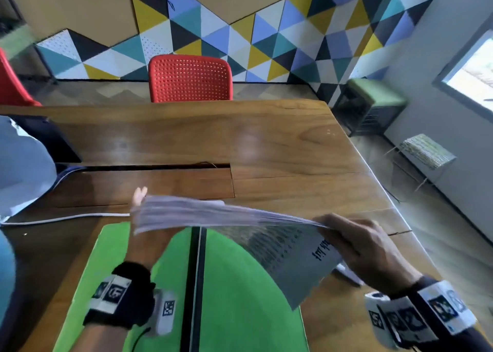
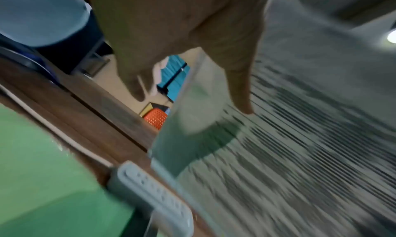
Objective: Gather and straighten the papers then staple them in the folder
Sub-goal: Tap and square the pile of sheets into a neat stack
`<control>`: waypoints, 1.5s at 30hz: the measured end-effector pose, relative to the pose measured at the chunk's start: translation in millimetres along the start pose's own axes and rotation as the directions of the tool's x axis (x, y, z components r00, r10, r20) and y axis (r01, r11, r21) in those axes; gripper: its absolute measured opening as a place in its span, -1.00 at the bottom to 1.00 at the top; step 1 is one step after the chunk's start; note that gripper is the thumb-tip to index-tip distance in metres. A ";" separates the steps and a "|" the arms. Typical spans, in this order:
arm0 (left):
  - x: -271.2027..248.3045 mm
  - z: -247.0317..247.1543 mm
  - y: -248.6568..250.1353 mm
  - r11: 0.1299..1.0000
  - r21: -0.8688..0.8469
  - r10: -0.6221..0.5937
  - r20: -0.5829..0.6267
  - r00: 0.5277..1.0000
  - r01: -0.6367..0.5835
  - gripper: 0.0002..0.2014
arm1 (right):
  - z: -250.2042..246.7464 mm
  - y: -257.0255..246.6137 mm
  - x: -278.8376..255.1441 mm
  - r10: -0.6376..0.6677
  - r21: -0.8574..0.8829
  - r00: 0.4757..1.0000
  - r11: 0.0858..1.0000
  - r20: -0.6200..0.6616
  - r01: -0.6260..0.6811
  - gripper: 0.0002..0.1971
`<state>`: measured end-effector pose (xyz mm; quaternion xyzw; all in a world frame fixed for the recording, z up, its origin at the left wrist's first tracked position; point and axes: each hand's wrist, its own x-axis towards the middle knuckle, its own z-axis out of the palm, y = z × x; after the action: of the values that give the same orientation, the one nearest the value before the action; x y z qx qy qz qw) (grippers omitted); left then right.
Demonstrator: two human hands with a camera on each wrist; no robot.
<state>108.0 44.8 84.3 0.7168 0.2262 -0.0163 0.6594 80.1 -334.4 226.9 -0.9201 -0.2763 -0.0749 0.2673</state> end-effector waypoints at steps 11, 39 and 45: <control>-49.6 29.6 28.2 0.962 -0.171 0.236 0.142 0.961 -0.211 -0.68 | 36.6 21.4 -32.6 0.626 0.847 0.779 0.431 -0.033 -0.310 -0.76; -44.5 59.8 1.3 0.937 -0.275 0.233 0.037 0.972 -0.214 -0.56 | 118.5 53.0 -71.4 0.712 0.855 0.699 0.401 -0.064 -0.330 -0.46; -40.6 67.2 5.4 0.934 -0.287 0.243 0.068 0.968 -0.214 -0.61 | 96.4 31.8 -49.3 0.635 0.721 0.622 0.675 -0.457 -0.160 -0.67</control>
<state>91.9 -31.7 93.7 0.6371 0.1075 0.0558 0.7612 55.4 -328.5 116.9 -0.7232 0.0589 -0.2446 0.6431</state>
